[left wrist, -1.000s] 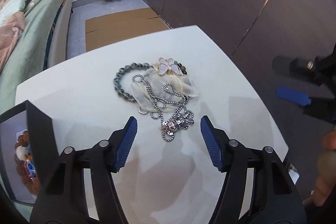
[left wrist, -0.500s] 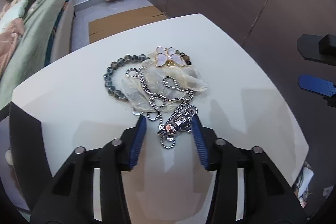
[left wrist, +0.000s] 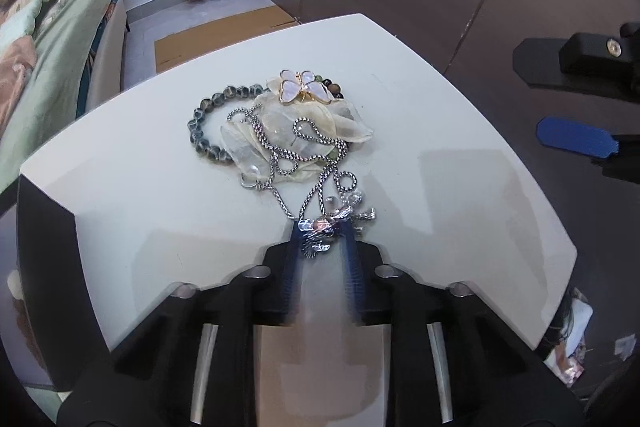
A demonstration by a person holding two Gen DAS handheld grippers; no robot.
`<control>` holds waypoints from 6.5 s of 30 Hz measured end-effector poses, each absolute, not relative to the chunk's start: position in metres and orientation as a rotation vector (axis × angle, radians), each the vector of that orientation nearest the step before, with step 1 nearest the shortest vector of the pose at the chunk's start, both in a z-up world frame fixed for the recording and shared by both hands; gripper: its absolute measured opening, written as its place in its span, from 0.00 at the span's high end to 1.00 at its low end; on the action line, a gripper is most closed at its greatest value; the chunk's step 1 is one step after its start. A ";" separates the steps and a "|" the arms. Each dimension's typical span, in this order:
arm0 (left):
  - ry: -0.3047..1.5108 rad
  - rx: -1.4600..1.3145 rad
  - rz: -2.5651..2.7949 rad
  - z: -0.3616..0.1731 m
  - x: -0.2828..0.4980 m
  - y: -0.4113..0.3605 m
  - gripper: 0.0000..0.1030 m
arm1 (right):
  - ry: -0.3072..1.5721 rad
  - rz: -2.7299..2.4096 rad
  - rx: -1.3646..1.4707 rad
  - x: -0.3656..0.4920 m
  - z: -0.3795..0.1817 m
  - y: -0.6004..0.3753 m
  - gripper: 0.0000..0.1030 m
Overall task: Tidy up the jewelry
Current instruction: 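Grasp the silver chain pendant with the left gripper, then lift the silver chain from the pile and carry it over the black box, then open the left gripper to drop the chain into the black box, then grasp the grey bead bracelet with the left gripper while the right gripper grasps the butterfly pendant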
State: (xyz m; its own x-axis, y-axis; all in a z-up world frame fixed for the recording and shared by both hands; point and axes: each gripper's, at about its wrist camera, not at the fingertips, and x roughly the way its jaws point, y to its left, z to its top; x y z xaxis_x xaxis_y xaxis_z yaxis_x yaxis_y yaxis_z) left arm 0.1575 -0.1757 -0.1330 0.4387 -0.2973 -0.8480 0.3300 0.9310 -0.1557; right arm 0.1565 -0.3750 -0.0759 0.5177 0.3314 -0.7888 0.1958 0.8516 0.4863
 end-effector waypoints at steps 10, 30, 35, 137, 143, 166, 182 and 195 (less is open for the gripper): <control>0.982 -0.069 -0.371 -0.100 0.155 -0.145 0.83 | 1.037 0.098 0.547 0.157 -0.075 -0.368 0.27; 0.754 -0.256 -0.232 0.004 0.138 -0.048 0.84 | 1.091 0.117 0.487 0.185 -0.100 -0.331 0.51; 0.729 -0.278 -0.226 0.015 0.137 -0.036 0.84 | 1.107 0.116 0.465 0.201 -0.114 -0.316 0.43; 0.732 -0.451 0.051 -0.008 0.105 0.105 0.16 | 0.812 0.783 0.528 0.151 -0.033 -0.146 0.96; 0.735 -0.481 0.085 -0.010 0.103 0.117 0.09 | 0.891 0.729 0.485 0.155 -0.047 -0.126 0.32; 0.771 -0.305 -0.012 -0.011 0.108 0.029 0.05 | 0.875 0.348 0.538 0.155 -0.048 -0.279 0.14; 0.853 -0.169 -0.149 -0.010 0.160 -0.061 0.05 | 1.018 0.171 0.638 0.182 -0.086 -0.340 0.48; 1.008 -0.195 -0.221 -0.068 0.206 -0.098 0.56 | 1.047 0.158 0.580 0.206 -0.090 -0.335 0.58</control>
